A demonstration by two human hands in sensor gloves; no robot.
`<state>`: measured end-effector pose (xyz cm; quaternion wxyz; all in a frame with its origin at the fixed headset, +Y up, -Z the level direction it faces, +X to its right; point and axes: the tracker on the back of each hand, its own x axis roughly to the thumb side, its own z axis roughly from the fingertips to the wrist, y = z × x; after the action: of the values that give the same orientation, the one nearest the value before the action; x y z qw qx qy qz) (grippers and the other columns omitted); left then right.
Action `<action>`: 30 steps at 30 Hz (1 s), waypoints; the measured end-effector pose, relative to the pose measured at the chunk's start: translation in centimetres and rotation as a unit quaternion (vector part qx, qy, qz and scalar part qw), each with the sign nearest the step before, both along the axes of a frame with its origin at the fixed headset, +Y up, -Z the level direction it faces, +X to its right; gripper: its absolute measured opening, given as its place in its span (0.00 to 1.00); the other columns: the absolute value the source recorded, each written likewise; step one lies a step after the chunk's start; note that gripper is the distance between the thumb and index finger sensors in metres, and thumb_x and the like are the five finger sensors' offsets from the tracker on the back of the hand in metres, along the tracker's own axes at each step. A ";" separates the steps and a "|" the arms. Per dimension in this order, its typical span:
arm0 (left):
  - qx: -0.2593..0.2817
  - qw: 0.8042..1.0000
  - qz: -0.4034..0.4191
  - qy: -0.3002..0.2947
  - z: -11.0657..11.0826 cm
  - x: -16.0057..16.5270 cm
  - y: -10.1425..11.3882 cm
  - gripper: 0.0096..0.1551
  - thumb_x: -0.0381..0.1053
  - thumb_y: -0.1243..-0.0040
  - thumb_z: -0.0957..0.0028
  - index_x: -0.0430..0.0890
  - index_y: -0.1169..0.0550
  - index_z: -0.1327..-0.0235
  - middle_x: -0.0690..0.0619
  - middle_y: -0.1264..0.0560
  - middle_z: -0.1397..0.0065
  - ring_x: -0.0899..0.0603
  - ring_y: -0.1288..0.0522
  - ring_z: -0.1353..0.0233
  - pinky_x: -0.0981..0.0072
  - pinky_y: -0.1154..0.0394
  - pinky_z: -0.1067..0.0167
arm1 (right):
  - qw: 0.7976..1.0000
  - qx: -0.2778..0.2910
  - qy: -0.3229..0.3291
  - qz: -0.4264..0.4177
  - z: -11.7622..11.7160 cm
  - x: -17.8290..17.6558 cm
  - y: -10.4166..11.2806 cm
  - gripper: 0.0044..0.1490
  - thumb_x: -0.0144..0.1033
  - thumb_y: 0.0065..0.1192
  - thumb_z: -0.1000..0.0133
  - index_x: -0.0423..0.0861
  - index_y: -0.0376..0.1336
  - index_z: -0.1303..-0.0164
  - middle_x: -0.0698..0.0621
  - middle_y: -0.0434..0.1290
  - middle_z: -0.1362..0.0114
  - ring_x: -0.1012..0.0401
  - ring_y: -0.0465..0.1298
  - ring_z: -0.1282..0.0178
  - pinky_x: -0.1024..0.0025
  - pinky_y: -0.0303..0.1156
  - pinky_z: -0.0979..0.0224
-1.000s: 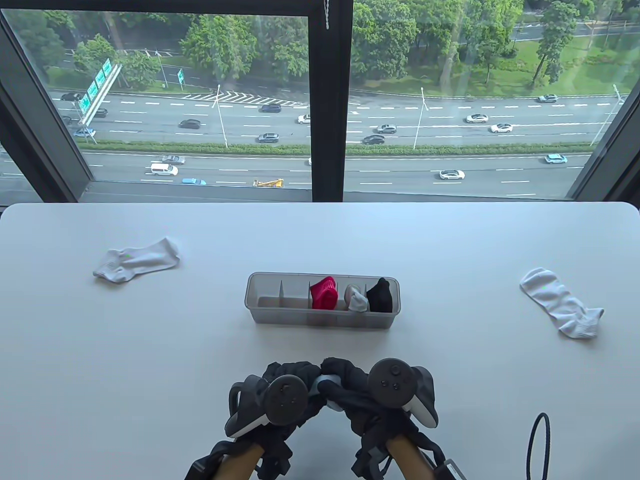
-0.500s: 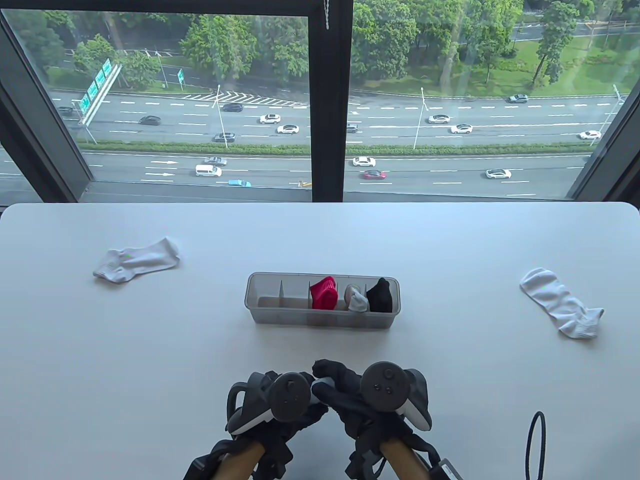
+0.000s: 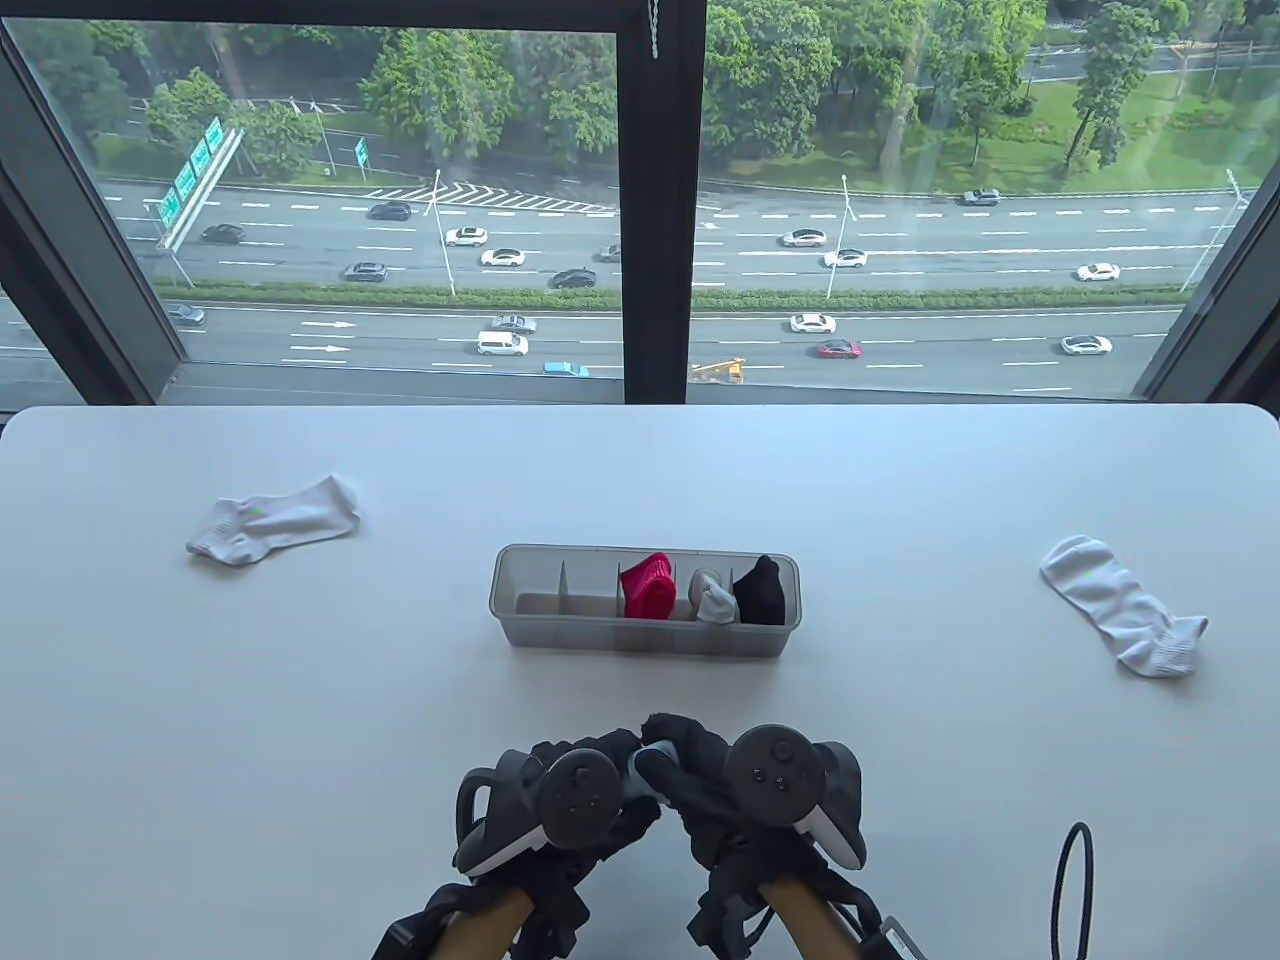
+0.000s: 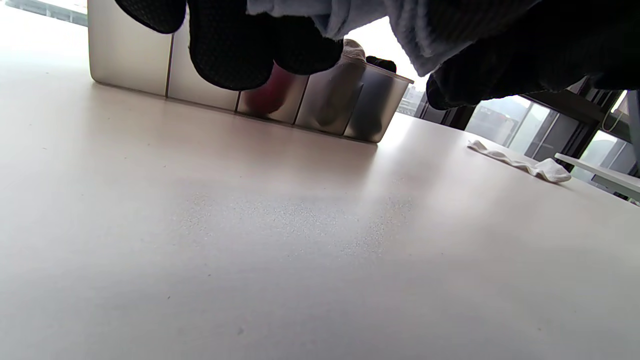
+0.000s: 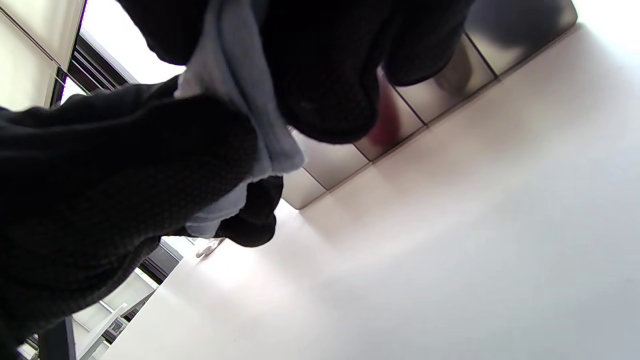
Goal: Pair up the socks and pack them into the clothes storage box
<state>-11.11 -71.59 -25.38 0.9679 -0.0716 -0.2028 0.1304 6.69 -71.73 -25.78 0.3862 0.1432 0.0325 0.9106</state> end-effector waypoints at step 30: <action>-0.080 0.965 0.247 -0.036 -0.8 -1.4 0.7 0.39 0.50 0.45 0.44 0.32 0.38 0.25 0.34 0.28 0.27 0.32 0.21 0.32 0.37 0.27 0.32 | 0.986 -0.084 0.062 -0.130 -0.5 0.9 -0.6 0.42 0.47 0.48 0.34 0.38 0.46 0.15 0.29 0.57 0.16 0.38 0.68 0.23 0.37 0.64 0.24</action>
<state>-12.48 -70.89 -26.18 0.8889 -0.1009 -0.2375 0.3786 7.58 -72.28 -26.30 0.5093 0.1689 0.1140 0.8361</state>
